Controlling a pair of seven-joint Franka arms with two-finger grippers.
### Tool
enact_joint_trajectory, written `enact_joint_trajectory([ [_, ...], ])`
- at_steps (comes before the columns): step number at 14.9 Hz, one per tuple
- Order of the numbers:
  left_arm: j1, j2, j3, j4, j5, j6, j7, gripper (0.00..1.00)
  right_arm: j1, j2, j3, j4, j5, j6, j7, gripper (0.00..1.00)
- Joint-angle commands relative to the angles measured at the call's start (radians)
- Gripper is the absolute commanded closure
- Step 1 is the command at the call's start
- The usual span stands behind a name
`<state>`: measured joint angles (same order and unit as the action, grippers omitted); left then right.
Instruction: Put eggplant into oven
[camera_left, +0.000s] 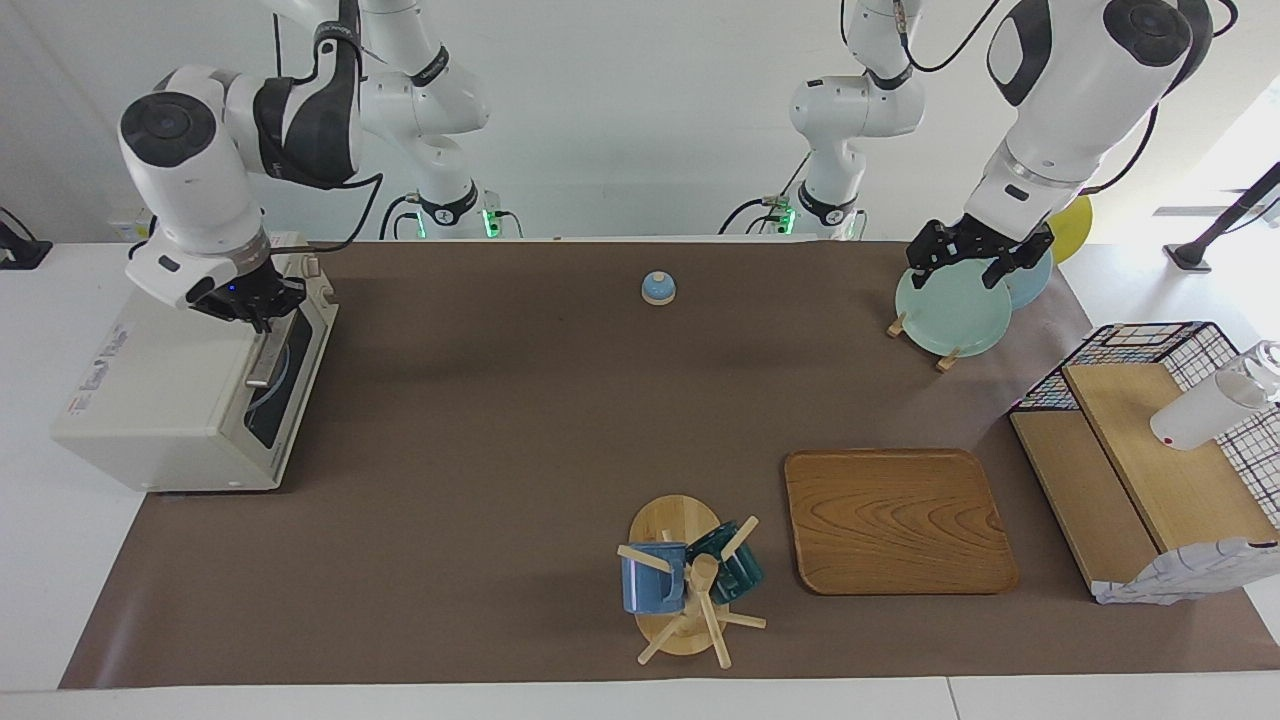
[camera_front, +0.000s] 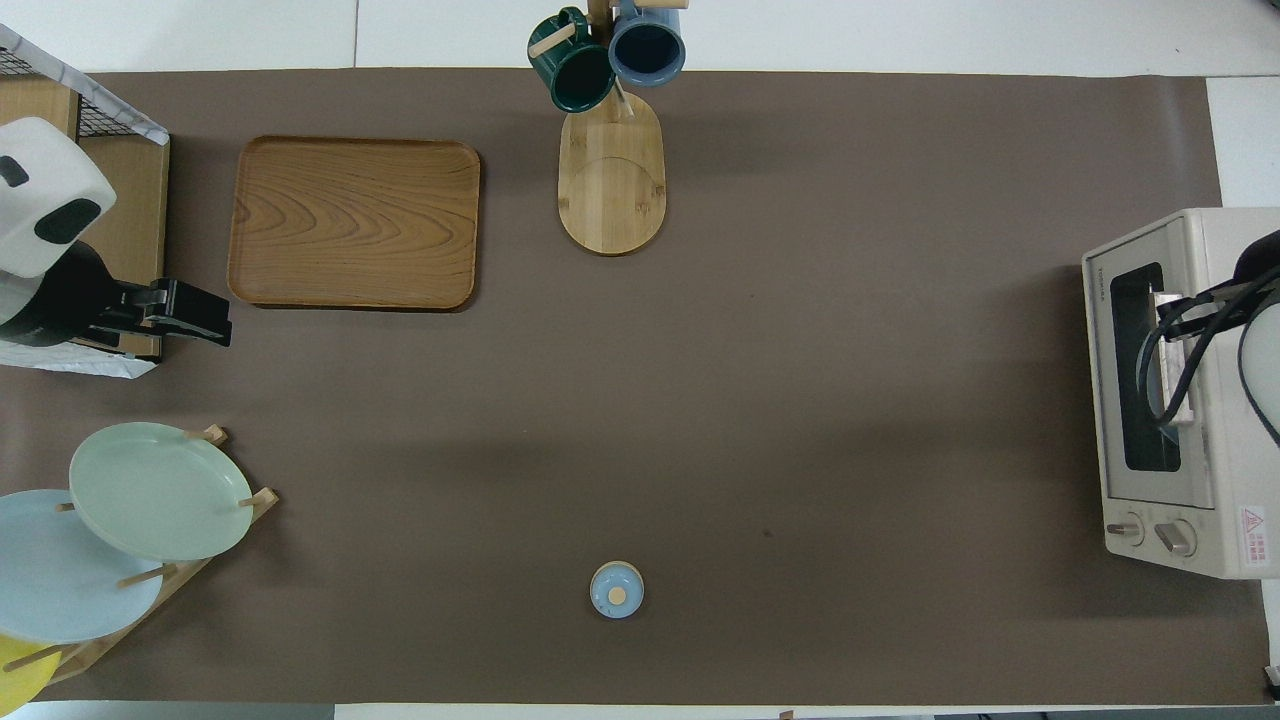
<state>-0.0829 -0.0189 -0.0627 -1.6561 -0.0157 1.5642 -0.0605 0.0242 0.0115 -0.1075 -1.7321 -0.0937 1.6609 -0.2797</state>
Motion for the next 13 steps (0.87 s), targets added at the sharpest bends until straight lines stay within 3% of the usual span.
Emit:
enact_joint_trajectory([
  [1, 0.011, -0.019, -0.006, -0.011, 0.008, -0.010, 0.007, 0.00, -0.010, 0.004, 0.003, 0.020, 0.063, -0.033, 0.028, 0.58],
  [2, 0.011, -0.019, -0.006, -0.011, 0.008, -0.010, 0.007, 0.00, -0.009, 0.002, 0.005, 0.019, 0.063, -0.033, 0.040, 0.25],
  [3, 0.011, -0.019, -0.006, -0.011, 0.010, -0.010, 0.007, 0.00, -0.004, 0.001, 0.008, 0.019, 0.063, -0.035, 0.050, 0.00],
  [13, 0.011, -0.019, -0.006, -0.011, 0.008, -0.010, 0.007, 0.00, 0.002, -0.033, -0.015, 0.013, 0.065, -0.073, 0.143, 0.00],
])
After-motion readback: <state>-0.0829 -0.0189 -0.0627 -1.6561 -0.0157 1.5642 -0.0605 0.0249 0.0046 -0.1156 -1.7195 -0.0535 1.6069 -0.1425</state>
